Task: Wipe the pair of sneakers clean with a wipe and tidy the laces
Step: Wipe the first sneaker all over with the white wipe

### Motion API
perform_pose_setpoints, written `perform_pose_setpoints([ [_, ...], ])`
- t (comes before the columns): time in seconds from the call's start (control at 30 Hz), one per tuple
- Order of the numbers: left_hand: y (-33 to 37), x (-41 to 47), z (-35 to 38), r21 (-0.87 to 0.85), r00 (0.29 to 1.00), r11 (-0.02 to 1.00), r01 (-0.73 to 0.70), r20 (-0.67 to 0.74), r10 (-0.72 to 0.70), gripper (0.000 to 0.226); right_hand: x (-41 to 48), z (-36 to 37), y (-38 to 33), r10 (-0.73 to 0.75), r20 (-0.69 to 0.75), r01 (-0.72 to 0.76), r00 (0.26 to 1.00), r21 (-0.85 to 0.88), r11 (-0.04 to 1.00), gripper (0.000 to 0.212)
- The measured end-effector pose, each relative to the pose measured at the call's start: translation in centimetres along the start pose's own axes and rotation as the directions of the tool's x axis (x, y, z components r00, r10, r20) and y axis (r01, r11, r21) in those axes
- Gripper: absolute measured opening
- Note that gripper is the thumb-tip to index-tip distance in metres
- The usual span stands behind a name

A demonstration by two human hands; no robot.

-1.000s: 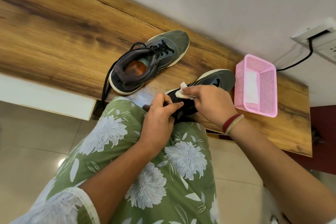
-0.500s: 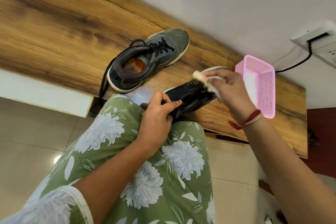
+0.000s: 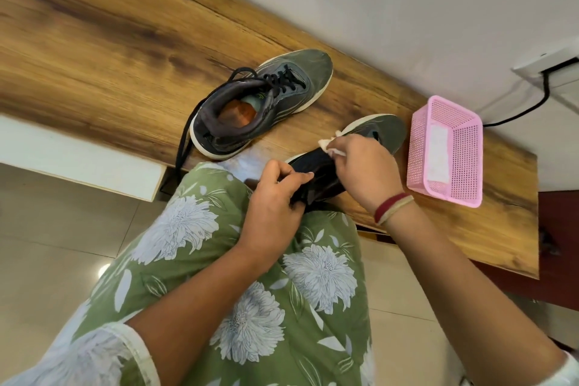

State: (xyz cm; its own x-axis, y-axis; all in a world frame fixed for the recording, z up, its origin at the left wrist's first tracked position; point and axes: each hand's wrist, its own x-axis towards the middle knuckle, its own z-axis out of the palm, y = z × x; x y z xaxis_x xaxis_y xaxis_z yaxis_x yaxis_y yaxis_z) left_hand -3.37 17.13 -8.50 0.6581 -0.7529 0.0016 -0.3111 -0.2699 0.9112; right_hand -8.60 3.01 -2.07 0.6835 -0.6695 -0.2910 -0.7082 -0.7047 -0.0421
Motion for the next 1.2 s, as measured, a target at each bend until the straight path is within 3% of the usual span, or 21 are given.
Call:
perform_pose_setpoints([
  [0.1,0.1,0.0,0.0,0.001,1.000,1.000,0.003,-0.004,-0.003,0.049,-1.0,-0.3,-0.2,-0.109,0.045,0.101,0.993,0.153,0.983,0.023],
  [0.2,0.0,0.1,0.1,-0.007,1.000,1.000,-0.001,-0.007,0.000,0.048,-0.7,-0.8,1.1,-0.028,-0.048,0.029,0.998,0.038,0.999,0.027],
  [0.27,0.1,0.0,0.1,-0.008,1.000,1.000,0.000,0.000,0.000,0.048,-1.0,-0.6,0.7,0.016,-0.029,-0.012,0.999,0.125,0.992,0.029],
  [0.33,0.2,0.0,0.0,-0.004,1.000,1.000,-0.001,0.013,0.001,0.048,-1.7,-0.1,-0.5,-0.096,0.051,0.088,0.994,0.136,0.987,0.030],
  [0.4,0.2,0.0,0.0,0.001,1.000,1.000,-0.002,0.014,0.002,0.048,-1.7,-0.1,-0.5,-0.135,0.047,0.133,0.990,0.036,0.990,0.030],
  [0.5,0.0,0.0,0.1,-0.001,1.000,1.000,0.002,0.006,-0.002,0.047,-0.7,-0.6,0.4,-0.017,-0.011,0.018,1.000,0.010,1.000,0.031],
  [0.6,0.2,0.1,-0.1,-0.042,0.999,0.999,0.032,0.015,-0.031,0.043,-0.6,-0.6,-0.5,-0.141,0.227,0.080,0.964,0.260,0.962,0.029],
  [0.63,0.2,0.1,-0.2,-0.051,0.999,0.998,0.042,0.014,-0.042,0.041,-0.5,-1.0,-0.5,-0.156,0.273,0.041,0.949,0.386,0.922,0.027],
  [0.67,0.3,0.1,-0.2,-0.056,0.999,0.997,0.050,0.011,-0.050,0.041,-0.1,-1.6,0.0,-0.115,0.258,-0.029,0.959,0.495,0.868,0.025],
  [0.73,0.3,0.1,-0.1,-0.066,0.998,0.996,0.059,0.002,-0.059,0.041,1.4,-2.7,1.9,0.094,0.077,-0.121,0.993,0.614,0.780,0.023],
  [0.8,0.3,0.1,0.0,-0.062,0.998,0.997,0.055,0.012,-0.054,0.041,2.7,-3.4,3.4,0.200,-0.036,-0.148,0.979,0.548,0.823,0.022],
  [0.9,0.3,0.0,0.0,-0.030,0.998,0.999,0.037,0.045,-0.036,0.043,3.2,-2.3,3.2,0.103,0.075,-0.118,0.992,0.238,0.964,0.025],
  [0.97,0.2,0.0,0.0,-0.018,0.998,0.999,0.043,0.054,-0.042,0.045,2.7,-1.0,2.4,0.065,0.102,-0.068,0.993,0.021,0.997,0.031],
  [1.2,0.2,-0.1,-0.1,-0.022,0.997,1.000,0.002,0.073,0.000,0.050,2.4,-2.3,1.9,0.067,0.185,-0.070,0.980,0.011,0.997,0.026],
])
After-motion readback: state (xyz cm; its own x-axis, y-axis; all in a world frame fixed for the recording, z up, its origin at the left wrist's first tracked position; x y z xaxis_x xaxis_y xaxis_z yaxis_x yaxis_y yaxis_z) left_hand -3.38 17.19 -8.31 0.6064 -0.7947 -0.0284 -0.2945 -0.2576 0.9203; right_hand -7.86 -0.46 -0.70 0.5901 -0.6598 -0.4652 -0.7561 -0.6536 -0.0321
